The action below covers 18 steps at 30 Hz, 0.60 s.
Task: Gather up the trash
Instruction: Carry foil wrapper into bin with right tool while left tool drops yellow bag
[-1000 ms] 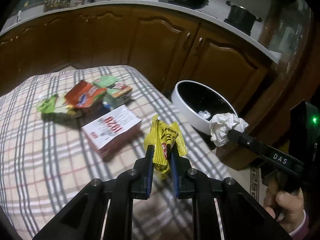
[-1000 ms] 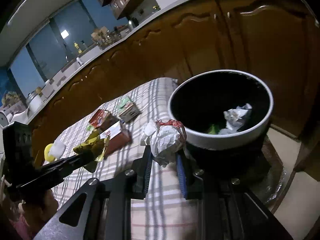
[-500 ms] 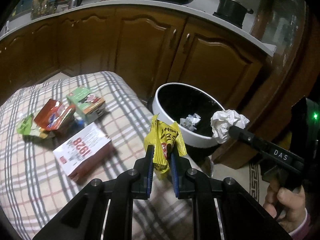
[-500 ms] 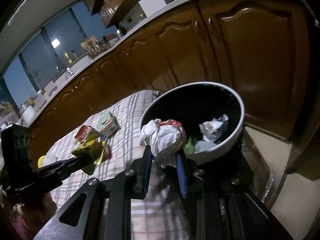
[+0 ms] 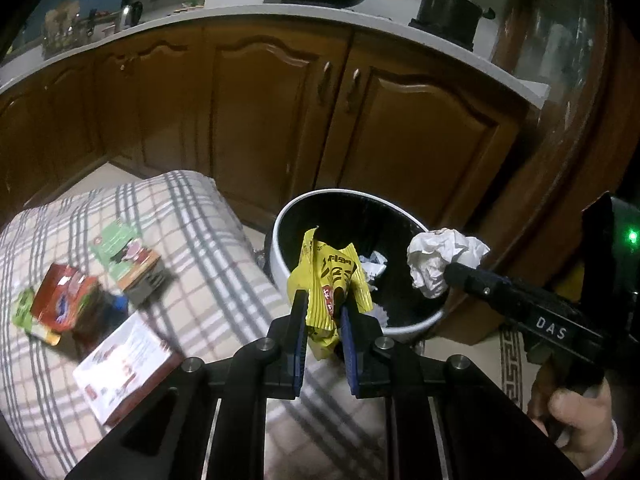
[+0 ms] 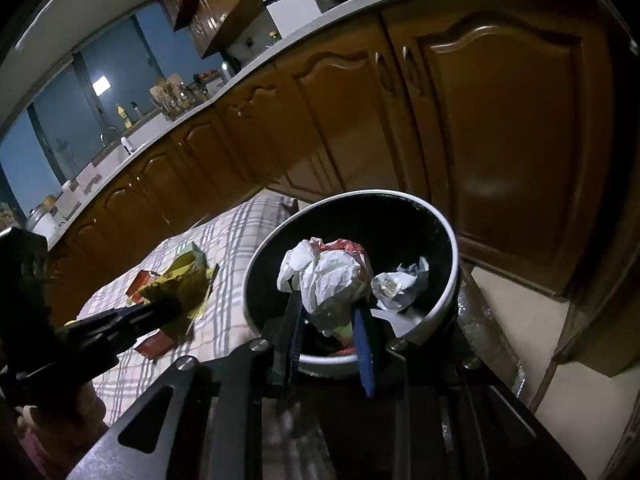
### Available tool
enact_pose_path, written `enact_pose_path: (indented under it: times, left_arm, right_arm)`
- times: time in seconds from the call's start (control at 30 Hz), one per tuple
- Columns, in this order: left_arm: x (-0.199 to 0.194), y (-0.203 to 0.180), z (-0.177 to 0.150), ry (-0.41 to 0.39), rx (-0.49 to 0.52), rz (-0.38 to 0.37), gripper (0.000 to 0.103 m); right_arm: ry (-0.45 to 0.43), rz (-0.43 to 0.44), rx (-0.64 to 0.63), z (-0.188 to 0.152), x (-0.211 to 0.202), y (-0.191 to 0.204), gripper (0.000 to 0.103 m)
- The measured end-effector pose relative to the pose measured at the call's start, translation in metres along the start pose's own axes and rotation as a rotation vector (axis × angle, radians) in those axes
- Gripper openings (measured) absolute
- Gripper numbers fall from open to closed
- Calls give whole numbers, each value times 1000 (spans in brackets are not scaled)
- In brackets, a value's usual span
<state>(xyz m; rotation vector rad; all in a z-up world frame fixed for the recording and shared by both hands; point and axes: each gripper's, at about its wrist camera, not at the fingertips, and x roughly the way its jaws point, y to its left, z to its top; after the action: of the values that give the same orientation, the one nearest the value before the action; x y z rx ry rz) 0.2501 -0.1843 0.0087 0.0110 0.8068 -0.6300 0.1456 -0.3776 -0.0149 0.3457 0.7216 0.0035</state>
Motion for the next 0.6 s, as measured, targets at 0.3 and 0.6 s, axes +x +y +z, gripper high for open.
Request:
enact_pose_path:
  times: [0.3, 0.6]
  left_arm:
    - [25, -6, 17, 28, 2, 0, 14]
    - [41, -13, 22, 52, 15, 6, 15]
  right_arm:
    - [29, -24, 8, 11, 13, -15, 24]
    - [46, -44, 0, 21, 23, -22, 24]
